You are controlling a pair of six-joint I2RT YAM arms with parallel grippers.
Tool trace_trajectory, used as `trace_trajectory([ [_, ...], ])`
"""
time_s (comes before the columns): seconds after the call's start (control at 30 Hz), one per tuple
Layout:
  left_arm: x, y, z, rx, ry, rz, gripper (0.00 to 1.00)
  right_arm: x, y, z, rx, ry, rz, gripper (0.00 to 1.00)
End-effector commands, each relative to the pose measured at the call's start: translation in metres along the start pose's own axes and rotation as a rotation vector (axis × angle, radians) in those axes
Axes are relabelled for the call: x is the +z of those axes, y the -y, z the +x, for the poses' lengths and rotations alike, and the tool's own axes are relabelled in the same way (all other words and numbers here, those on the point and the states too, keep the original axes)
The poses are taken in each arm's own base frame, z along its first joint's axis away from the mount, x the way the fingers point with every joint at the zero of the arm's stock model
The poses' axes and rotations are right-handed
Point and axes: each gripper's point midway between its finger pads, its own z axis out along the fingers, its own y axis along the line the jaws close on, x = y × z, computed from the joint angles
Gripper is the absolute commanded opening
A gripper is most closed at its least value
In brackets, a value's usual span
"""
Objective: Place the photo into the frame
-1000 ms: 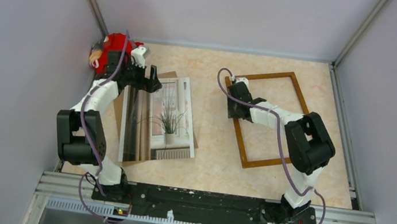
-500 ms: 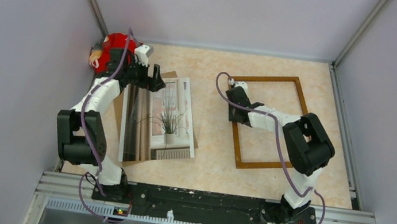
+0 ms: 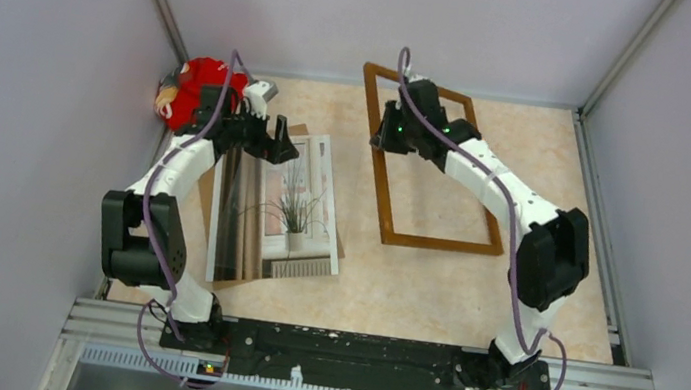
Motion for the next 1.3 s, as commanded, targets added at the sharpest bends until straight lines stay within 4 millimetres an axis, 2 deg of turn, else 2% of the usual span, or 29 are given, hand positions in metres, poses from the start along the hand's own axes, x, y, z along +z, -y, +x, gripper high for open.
trace_trajectory([
  [0.0,-0.001,0.02,-0.006,-0.007,0.016,0.06,0.99,-0.087,-0.076,-0.07,0.142,0.112,-0.297,0.0],
  [0.1,0.003,0.039,-0.008,0.025,0.013,0.092,0.99,-0.11,-0.099,-0.088,0.224,0.127,-0.407,0.0],
  [0.23,0.0,0.058,-0.017,0.052,0.031,0.115,0.99,-0.129,-0.114,-0.1,0.328,0.107,-0.543,0.0],
  [0.33,-0.003,0.071,-0.024,0.056,0.049,0.141,0.99,-0.136,-0.118,-0.103,0.409,0.08,-0.634,0.0],
  [0.47,-0.008,0.084,-0.032,0.064,0.072,0.159,0.99,-0.139,-0.118,-0.104,0.452,0.062,-0.67,0.0],
  [0.8,-0.017,0.101,-0.06,0.065,0.147,0.157,0.99,-0.154,-0.133,-0.108,0.605,0.009,-0.846,0.0],
  [0.93,-0.019,0.104,-0.078,0.068,0.191,0.146,0.99,-0.152,-0.128,-0.107,0.631,0.005,-0.854,0.0],
  [1.07,-0.014,0.109,-0.092,0.066,0.212,0.148,0.99,-0.143,-0.104,-0.104,0.687,0.008,-0.837,0.0],
  [1.13,-0.01,0.114,-0.099,0.071,0.218,0.152,0.99,-0.138,-0.086,-0.101,0.714,0.009,-0.819,0.12],
  [1.27,-0.001,0.124,-0.113,0.082,0.23,0.151,0.99,-0.136,-0.065,-0.096,0.712,0.01,-0.783,0.5],
])
